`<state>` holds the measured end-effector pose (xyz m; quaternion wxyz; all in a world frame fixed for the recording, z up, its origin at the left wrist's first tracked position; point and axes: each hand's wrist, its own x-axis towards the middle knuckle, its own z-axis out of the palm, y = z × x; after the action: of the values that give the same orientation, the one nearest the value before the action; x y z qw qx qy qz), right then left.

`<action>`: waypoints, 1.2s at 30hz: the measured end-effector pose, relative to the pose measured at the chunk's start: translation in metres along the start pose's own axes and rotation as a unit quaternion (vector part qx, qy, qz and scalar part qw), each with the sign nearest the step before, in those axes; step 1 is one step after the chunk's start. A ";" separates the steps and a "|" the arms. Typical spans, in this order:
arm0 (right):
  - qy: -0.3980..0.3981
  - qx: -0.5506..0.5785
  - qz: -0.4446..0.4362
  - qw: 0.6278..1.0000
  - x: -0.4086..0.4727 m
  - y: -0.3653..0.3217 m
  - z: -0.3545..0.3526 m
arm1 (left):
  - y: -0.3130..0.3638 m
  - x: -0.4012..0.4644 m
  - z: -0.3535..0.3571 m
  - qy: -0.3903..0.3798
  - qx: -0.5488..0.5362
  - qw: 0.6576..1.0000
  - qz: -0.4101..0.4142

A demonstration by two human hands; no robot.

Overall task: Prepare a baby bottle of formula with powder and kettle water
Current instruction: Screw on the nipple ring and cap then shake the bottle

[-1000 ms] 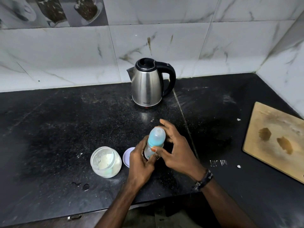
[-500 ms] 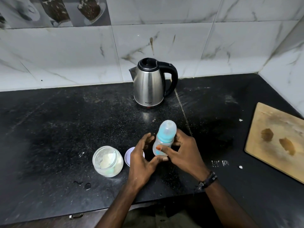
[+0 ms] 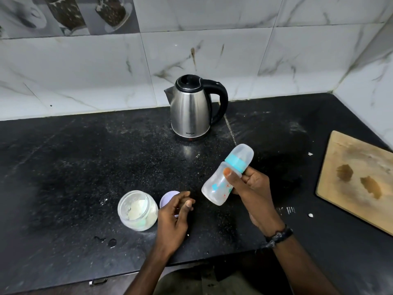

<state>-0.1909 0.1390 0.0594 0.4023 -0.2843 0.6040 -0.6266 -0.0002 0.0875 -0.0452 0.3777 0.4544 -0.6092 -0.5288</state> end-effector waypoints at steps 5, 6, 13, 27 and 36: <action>0.031 0.118 0.084 0.989 0.004 -0.006 0.001 | -0.013 -0.006 0.000 -0.006 0.014 1.000 -0.006; 0.043 0.172 0.107 0.978 0.004 -0.009 0.000 | -0.016 -0.007 0.000 -0.006 0.019 1.000 -0.008; -0.006 0.078 0.066 0.995 -0.001 -0.007 0.005 | -0.033 -0.011 -0.001 -0.031 0.046 0.998 0.004; 0.033 0.061 0.049 0.996 0.006 -0.003 0.001 | -0.058 -0.006 0.004 0.039 0.073 0.996 0.045; 0.023 0.073 0.022 0.997 0.010 -0.003 0.006 | -0.066 -0.006 0.004 0.049 0.069 0.994 0.075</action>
<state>-0.1918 0.1275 0.0621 0.4216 -0.2268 0.5719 -0.6662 0.0080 0.0925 -0.1113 0.4137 0.4579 -0.6570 -0.4331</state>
